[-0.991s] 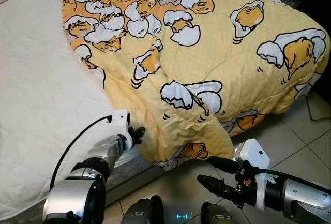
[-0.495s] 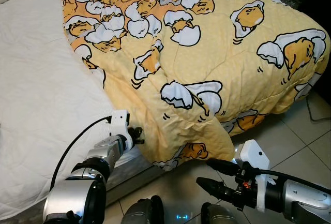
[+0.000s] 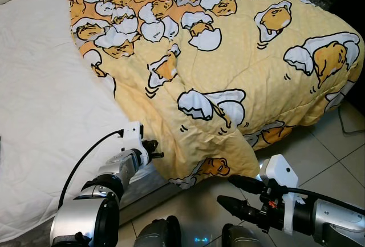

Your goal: Clean up the room

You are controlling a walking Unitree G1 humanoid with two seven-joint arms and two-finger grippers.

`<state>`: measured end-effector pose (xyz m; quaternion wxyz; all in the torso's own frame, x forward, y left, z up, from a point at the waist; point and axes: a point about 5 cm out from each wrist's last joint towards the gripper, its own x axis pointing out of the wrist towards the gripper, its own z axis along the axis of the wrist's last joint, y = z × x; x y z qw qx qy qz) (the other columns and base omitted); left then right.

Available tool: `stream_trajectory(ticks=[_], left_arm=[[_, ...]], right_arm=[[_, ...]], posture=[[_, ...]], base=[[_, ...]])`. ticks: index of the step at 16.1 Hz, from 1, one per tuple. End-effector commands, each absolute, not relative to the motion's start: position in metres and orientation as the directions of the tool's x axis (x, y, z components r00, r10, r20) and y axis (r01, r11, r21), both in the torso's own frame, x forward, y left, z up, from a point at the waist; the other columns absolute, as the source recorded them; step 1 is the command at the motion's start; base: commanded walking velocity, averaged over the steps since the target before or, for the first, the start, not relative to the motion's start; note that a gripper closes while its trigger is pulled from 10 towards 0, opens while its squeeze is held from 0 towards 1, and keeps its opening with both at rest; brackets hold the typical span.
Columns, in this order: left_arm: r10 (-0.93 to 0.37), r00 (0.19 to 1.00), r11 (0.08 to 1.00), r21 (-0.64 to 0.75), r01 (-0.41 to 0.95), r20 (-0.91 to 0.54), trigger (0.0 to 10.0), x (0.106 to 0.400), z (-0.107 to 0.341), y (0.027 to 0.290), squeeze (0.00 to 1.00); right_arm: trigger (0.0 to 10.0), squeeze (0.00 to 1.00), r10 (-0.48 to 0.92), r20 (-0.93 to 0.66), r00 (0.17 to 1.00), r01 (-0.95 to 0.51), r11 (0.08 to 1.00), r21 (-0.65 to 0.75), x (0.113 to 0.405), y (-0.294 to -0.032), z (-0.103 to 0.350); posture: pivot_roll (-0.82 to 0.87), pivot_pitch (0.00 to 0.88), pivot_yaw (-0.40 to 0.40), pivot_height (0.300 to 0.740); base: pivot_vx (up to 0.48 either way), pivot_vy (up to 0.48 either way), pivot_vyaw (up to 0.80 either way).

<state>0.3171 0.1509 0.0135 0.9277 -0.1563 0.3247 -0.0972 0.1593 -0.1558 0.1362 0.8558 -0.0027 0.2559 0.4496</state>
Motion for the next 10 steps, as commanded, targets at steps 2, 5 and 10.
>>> stream_trajectory(ticks=[2, 5, 10], left_arm=[[-0.283, 0.751, 0.932, -0.357, 0.068, -0.597, 0.0, 0.310, 0.006, 0.156, 0.00], [-0.321, 0.776, 0.915, -0.389, 0.105, -0.544, 0.0, 0.313, 0.014, 0.171, 0.00], [-0.453, 0.747, 0.873, -0.410, 0.262, -0.486, 0.0, 0.295, 0.022, 0.204, 0.00]], right_arm=[[10.0, 0.00, 0.768, -0.436, 0.468, -0.777, 0.593, 0.212, 0.158, -0.156, 0.139], [10.0, 0.00, 0.761, -0.429, 0.487, -0.770, 0.606, 0.200, 0.161, -0.158, 0.138], [10.0, 0.00, 0.759, -0.416, 0.501, -0.763, 0.614, 0.202, 0.160, -0.156, 0.135]], posture=[[-0.20, 0.160, 0.145, 0.740], [-0.18, 0.127, 0.157, 0.740], [-0.16, 0.099, 0.179, 0.740]], base=[[0.000, 0.000, 0.00], [0.000, 0.000, 0.00], [0.000, 0.000, 0.00]])
